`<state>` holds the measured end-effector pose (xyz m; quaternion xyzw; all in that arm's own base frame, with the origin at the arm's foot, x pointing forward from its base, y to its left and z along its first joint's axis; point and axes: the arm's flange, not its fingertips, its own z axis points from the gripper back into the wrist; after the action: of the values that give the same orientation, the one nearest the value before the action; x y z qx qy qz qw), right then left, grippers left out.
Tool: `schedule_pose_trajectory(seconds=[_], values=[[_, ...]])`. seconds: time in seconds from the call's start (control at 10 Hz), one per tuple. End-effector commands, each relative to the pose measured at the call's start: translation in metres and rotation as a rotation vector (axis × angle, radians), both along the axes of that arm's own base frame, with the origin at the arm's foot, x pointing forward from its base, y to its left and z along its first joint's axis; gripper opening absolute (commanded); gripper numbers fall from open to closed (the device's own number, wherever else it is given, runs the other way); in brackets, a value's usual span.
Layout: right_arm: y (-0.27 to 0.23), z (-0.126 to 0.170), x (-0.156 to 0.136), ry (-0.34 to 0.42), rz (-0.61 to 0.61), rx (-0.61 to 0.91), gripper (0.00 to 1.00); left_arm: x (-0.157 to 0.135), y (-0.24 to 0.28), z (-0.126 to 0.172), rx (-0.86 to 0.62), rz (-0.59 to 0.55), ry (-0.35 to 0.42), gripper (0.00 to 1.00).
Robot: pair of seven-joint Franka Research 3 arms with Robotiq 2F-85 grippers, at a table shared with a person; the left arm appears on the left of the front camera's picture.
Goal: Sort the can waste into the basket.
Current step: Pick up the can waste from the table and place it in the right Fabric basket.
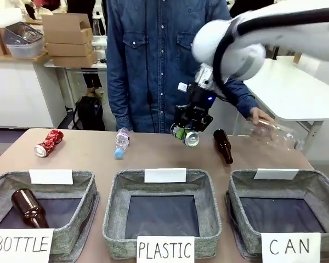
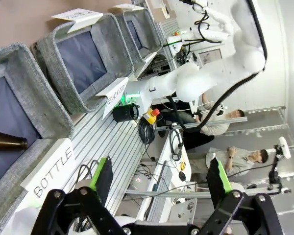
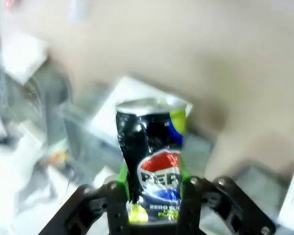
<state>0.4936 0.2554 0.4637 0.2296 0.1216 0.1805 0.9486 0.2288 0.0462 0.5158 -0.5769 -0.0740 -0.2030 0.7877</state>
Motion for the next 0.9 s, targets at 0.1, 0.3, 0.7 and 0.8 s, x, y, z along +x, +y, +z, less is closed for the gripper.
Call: schedule_pose_trajectory(seconds=[0.1, 0.3, 0.7, 0.8], values=[[-0.078, 0.034, -0.131, 0.105, 0.204, -0.059, 0.0, 0.0, 0.0, 0.003, -0.017, -0.006, -0.007, 1.0], [-0.124, 0.041, -0.206, 0.059, 0.171, 0.029, 0.0, 0.0, 0.0, 0.003, -0.017, -0.006, -0.007, 1.0], [-0.234, 0.02, -0.239, -0.227, -0.48, 0.262, 0.0, 0.0, 0.0, 0.003, -0.017, -0.006, -0.007, 1.0], [-0.243, 0.014, -0.224, -0.312, -0.662, 0.245, 0.0, 0.0, 0.0, 0.003, -0.017, -0.006, -0.007, 1.0]])
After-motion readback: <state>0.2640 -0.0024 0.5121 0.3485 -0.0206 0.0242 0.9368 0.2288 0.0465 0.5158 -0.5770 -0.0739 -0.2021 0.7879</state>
